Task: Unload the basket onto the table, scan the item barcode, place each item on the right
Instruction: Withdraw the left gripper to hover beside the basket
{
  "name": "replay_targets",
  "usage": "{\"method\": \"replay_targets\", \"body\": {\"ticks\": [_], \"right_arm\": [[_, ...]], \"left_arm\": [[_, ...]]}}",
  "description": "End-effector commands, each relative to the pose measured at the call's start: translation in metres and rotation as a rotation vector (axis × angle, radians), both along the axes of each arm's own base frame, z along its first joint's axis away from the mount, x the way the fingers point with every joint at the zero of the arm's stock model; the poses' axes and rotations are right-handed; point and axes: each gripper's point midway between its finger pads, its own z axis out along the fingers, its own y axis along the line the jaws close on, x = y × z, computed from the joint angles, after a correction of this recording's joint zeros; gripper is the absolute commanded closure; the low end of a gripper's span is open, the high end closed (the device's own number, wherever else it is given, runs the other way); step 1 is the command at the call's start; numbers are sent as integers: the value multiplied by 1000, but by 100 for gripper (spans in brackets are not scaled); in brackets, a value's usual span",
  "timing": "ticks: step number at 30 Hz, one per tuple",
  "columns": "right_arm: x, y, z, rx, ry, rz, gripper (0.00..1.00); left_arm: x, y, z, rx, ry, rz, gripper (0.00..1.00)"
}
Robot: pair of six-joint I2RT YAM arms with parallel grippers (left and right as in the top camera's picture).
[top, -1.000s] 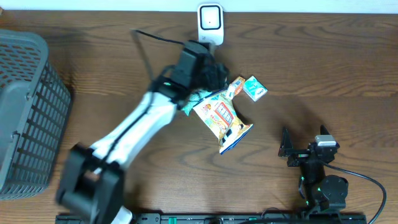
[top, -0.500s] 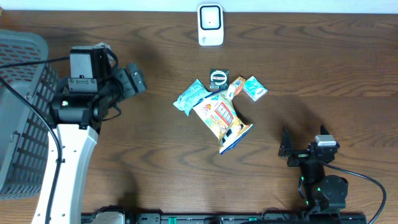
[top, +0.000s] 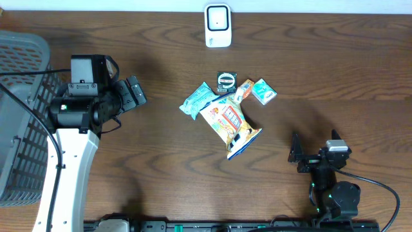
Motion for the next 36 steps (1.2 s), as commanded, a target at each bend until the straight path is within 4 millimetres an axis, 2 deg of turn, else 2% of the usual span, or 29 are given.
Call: {"method": "replay_targets", "body": {"ticks": [1, 29, 36], "right_arm": [[0, 2, -1, -11, 1, 7, 1], [0, 2, -1, -12, 1, 7, 1], [0, 2, -1, -12, 1, 7, 1]], "left_arm": [[0, 3, -1, 16, 5, 3, 2], [1, 3, -1, 16, 1, 3, 2], [4, 38, 4, 188, -18, 113, 2]]}}
